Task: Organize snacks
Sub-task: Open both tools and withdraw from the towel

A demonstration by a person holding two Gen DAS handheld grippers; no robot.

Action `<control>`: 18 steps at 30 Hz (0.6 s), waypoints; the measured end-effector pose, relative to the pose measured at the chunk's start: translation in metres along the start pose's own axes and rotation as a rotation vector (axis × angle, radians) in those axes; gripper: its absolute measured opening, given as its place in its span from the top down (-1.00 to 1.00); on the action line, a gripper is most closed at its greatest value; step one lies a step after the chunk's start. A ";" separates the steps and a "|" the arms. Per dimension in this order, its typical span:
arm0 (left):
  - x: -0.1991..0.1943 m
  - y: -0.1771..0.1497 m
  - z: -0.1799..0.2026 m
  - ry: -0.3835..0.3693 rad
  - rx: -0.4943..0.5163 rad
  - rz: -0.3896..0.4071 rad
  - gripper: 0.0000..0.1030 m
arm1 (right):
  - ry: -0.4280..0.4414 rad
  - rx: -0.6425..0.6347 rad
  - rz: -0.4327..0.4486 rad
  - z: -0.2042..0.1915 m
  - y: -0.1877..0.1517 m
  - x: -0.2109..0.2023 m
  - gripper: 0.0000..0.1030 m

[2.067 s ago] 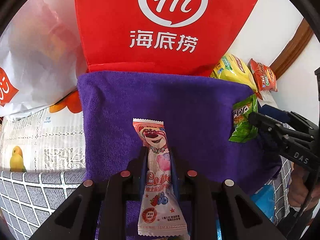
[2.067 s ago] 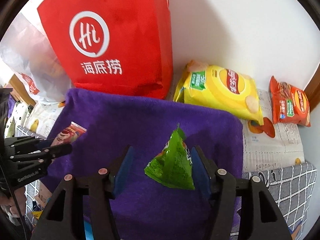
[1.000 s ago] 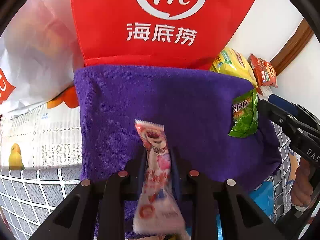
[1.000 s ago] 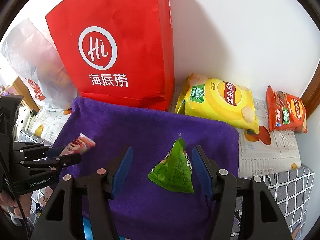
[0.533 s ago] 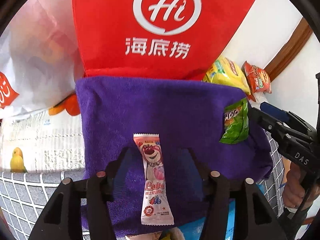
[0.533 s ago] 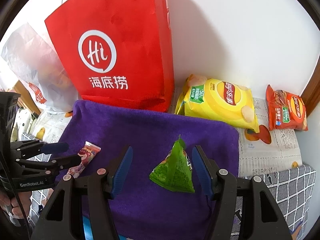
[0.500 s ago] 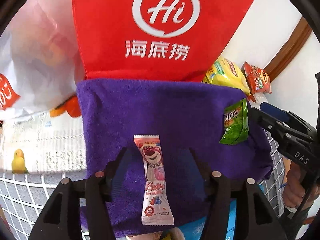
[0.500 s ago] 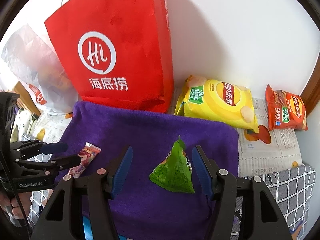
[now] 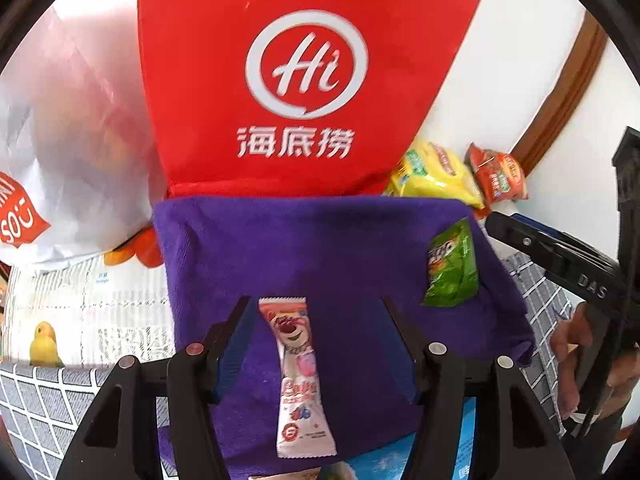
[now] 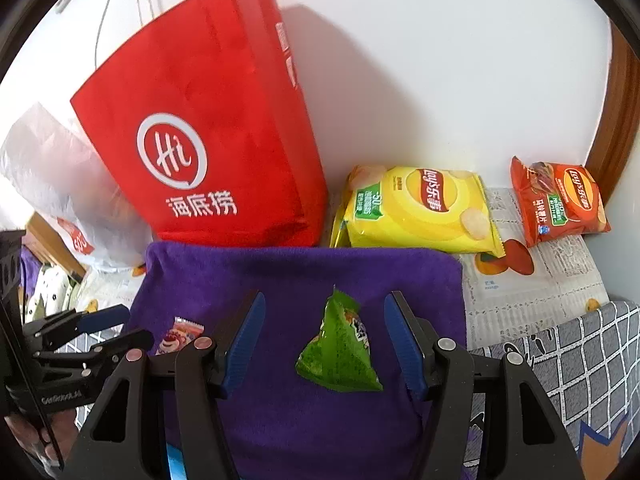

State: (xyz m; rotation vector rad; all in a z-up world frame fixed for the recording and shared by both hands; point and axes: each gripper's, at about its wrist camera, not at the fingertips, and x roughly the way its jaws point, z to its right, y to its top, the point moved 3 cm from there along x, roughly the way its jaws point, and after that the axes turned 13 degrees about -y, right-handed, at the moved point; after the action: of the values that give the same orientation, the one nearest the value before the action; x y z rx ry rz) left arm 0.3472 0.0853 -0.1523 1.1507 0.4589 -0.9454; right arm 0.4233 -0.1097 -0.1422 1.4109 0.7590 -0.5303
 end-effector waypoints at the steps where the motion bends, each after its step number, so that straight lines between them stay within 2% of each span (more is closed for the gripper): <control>1: -0.002 0.000 0.002 -0.001 0.007 0.007 -0.15 | -0.008 0.001 0.008 0.001 0.001 -0.001 -0.20; 7: -0.009 0.002 0.009 -0.022 0.027 0.036 -0.14 | -0.014 0.010 -0.020 0.005 0.005 -0.006 -0.21; 10: -0.015 0.003 0.011 -0.068 0.006 0.061 -0.15 | -0.028 0.011 -0.022 0.006 0.006 -0.009 -0.30; 14: -0.023 0.005 0.015 -0.119 -0.024 0.080 -0.15 | -0.083 -0.009 -0.007 0.003 0.004 -0.018 -0.32; 16: -0.027 0.006 0.017 -0.095 -0.012 0.071 -0.14 | -0.107 -0.019 -0.015 0.002 -0.001 -0.023 -0.31; 18: -0.032 0.006 0.024 -0.048 0.042 0.074 -0.15 | -0.115 -0.023 -0.020 0.003 -0.005 -0.028 -0.31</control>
State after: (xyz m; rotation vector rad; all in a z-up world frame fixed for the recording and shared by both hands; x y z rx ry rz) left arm 0.3313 0.0762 -0.1164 1.1730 0.3569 -0.9195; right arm 0.4017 -0.1162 -0.1253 1.3414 0.6852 -0.6108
